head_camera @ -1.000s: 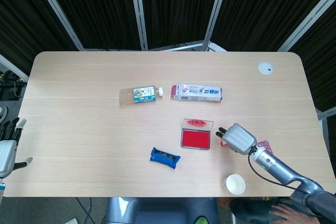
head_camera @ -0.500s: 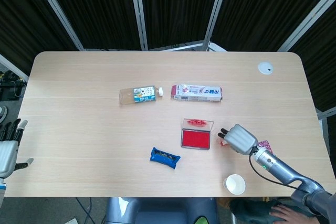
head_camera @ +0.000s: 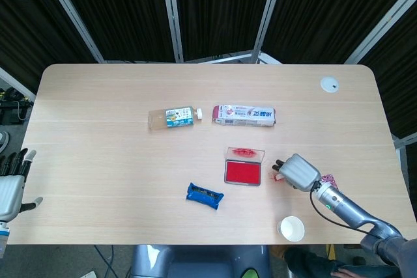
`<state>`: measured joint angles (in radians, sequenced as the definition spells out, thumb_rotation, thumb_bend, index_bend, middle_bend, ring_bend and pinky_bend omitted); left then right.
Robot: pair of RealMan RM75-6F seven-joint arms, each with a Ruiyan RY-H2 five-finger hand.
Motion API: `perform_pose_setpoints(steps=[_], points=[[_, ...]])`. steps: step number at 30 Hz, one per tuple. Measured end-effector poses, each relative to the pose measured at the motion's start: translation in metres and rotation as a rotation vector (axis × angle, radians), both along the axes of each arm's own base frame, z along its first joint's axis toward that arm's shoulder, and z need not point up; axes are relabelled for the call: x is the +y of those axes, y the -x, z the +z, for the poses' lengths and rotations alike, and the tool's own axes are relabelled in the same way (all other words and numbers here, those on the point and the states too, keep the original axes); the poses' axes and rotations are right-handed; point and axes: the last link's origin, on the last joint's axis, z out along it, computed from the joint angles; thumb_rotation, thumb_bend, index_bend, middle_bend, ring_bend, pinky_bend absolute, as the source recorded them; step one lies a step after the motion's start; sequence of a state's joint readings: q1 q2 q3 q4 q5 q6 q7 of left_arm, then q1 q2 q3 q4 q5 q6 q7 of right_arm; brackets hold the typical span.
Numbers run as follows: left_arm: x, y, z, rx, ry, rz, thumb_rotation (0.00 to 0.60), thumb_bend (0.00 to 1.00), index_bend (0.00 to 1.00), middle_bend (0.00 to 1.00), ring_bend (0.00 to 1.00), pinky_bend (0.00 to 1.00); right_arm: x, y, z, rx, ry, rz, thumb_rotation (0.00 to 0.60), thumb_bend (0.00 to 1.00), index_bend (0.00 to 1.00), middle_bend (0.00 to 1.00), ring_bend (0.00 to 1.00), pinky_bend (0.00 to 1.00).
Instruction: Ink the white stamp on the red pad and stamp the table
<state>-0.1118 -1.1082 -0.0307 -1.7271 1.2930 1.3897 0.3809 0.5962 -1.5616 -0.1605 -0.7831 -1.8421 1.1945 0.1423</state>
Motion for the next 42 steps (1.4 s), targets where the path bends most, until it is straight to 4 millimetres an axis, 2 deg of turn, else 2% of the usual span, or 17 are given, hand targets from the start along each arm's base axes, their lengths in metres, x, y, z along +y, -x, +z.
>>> perform_pose_setpoints(steps=[9,19,27,33,42], points=[[0.000,0.001,0.000,0.002,0.000,0.003,0.600,0.00,0.00,0.00,0.00,0.00,0.000,0.003,-0.002,0.001,0.002,0.000,0.600,0.33,0.45,0.47,0.77,1.00],[0.000,0.001,-0.002,0.001,0.006,0.004,0.600,0.00,0.00,0.00,0.00,0.00,0.003,0.002,-0.003,-0.028,0.001,0.009,0.600,0.42,0.51,0.53,0.77,1.00],[0.001,0.000,-0.002,-0.001,0.007,0.005,0.600,0.00,0.00,0.00,0.00,0.00,0.003,-0.003,0.001,-0.090,-0.001,-0.006,0.600,0.44,0.52,0.53,0.77,1.00],[0.000,-0.001,-0.002,-0.005,0.010,0.001,0.600,0.00,0.00,0.00,0.00,0.00,0.001,-0.023,0.006,-0.173,-0.005,0.006,0.600,0.44,0.53,0.54,0.77,1.00],[0.000,-0.001,0.000,-0.009,0.011,-0.002,0.600,0.00,0.00,0.00,0.00,0.00,-0.009,-0.078,0.006,-0.210,0.022,0.124,0.600,0.44,0.53,0.55,0.77,1.00]])
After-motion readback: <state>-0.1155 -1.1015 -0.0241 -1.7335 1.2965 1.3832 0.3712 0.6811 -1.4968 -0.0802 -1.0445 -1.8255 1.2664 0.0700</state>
